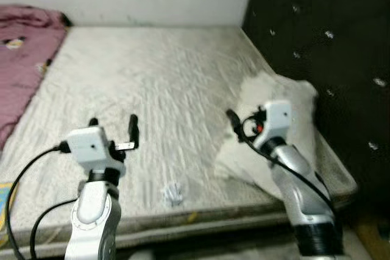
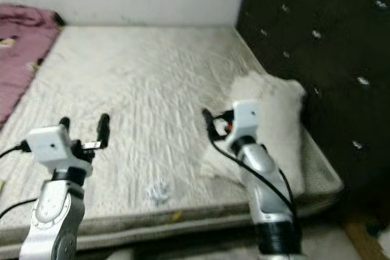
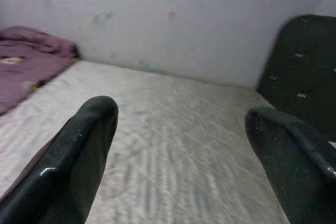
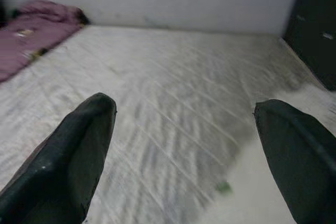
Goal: Clean up the room
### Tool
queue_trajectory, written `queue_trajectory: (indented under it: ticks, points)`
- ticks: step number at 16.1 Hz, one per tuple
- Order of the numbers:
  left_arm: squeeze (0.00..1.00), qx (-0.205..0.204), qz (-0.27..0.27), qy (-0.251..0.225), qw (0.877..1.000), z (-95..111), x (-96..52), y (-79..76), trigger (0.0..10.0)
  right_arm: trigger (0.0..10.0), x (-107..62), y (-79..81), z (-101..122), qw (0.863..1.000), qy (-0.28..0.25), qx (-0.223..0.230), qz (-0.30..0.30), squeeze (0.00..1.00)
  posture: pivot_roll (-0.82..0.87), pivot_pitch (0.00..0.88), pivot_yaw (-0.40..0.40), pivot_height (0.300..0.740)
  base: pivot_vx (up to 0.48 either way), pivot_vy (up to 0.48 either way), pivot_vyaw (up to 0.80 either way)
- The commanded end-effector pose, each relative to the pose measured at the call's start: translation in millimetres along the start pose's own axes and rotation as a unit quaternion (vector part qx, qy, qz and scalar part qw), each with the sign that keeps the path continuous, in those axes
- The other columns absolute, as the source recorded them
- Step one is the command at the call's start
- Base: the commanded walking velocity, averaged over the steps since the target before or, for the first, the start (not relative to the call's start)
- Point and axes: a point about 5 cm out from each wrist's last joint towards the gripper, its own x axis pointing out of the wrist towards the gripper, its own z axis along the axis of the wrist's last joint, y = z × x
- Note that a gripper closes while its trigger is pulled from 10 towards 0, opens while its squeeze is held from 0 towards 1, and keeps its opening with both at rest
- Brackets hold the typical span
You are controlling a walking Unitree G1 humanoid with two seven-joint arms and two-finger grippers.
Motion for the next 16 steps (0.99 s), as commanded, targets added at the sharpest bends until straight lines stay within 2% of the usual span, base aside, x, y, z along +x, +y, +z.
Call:
queue_trajectory:
  ticks: [1,5,11,14,16]
  points:
    - [0.0,0.009,0.021,0.005,1.0,-0.3,2.0,2.7,10.0,10.0,0.5,1.9,2.5,1.0,-0.003,-0.002,0.007,0.0,0.0,0.0,-0.07,0.74,0.0,0.0,0.0]
    - [0.0,0.001,0.027,0.01,1.0,-2.6,2.5,3.8,10.0,10.0,1.1,1.5,0.9,1.0,0.001,-0.001,0.008,0.0,0.01,0.0,-0.075,0.74,0.0,0.083,0.0]
    - [0.0,-0.018,0.03,0.018,0.999,-3.1,4.6,4.4,10.0,10.0,4.2,2.8,0.9,1.0,0.006,0.0,0.01,0.0,0.0,0.0,-0.071,0.74,0.0,0.48,0.0]
    - [0.0,-0.024,0.032,0.015,0.999,-1.9,4.6,5.0,10.0,10.0,3.8,5.3,2.0,0.999,0.002,0.02,0.027,0.0,0.01,0.0,-0.072,0.74,0.0,0.48,0.0]
    - [0.0,-0.011,0.037,0.009,0.999,-0.3,4.2,6.4,10.0,10.0,5.8,2.9,-2.5,1.0,0.026,-0.001,0.006,0.0,0.0,0.0,-0.073,0.74,0.0,0.48,0.0]
